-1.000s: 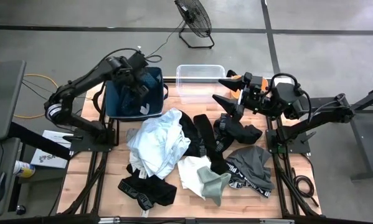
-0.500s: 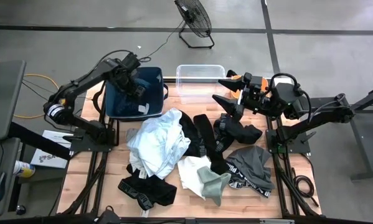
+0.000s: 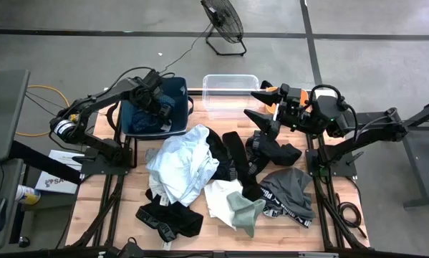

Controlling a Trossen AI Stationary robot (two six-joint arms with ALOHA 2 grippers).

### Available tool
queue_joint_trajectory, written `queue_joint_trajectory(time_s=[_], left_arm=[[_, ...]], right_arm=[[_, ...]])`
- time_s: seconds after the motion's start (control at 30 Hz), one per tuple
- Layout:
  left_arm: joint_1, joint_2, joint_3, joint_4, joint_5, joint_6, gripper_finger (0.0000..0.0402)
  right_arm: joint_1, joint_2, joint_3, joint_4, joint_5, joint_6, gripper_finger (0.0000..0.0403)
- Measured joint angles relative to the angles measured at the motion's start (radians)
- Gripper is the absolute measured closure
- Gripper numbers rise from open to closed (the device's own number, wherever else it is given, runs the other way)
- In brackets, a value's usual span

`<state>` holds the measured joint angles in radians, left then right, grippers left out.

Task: Pick & Place Cloths
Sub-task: Put the blue plaid shirt into the blue bin, then put the white plaid shirt into the blue bin

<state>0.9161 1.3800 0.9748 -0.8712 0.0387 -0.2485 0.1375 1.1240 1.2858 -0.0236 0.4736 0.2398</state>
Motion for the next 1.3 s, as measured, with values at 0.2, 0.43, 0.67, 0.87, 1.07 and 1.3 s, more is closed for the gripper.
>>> queue_joint_trajectory(time_s=[0.2,0.43,0.67,0.87,1.07,1.3], left_arm=[[0.0,0.0,-0.014,0.023,0.008,-0.021,0.037],[0.0,0.0,-0.003,0.033,0.035,0.013,0.026],[0.0,-0.001,0.075,0.013,0.1,0.007,0.0129],[0.0,-0.001,0.187,-0.054,0.105,0.008,0.0107],[0.0,-0.033,0.249,-0.101,0.146,0.006,0.0106],[-0.08,-0.113,0.249,-0.162,0.181,-0.039,0.0105]], right_arm=[[0.0,0.0,0.0,-0.004,0.0,0.003,0.0053],[0.0,0.0,0.0,-0.01,0.0,0.003,0.0053],[0.0,0.0,0.0,-0.139,-0.003,0.003,0.0053],[0.0,0.0,-0.025,-0.326,-0.004,0.095,0.0053],[0.0,0.0,-0.159,-0.364,-0.073,0.226,0.0053],[0.0,0.002,-0.326,-0.366,-0.283,0.27,0.0053]])
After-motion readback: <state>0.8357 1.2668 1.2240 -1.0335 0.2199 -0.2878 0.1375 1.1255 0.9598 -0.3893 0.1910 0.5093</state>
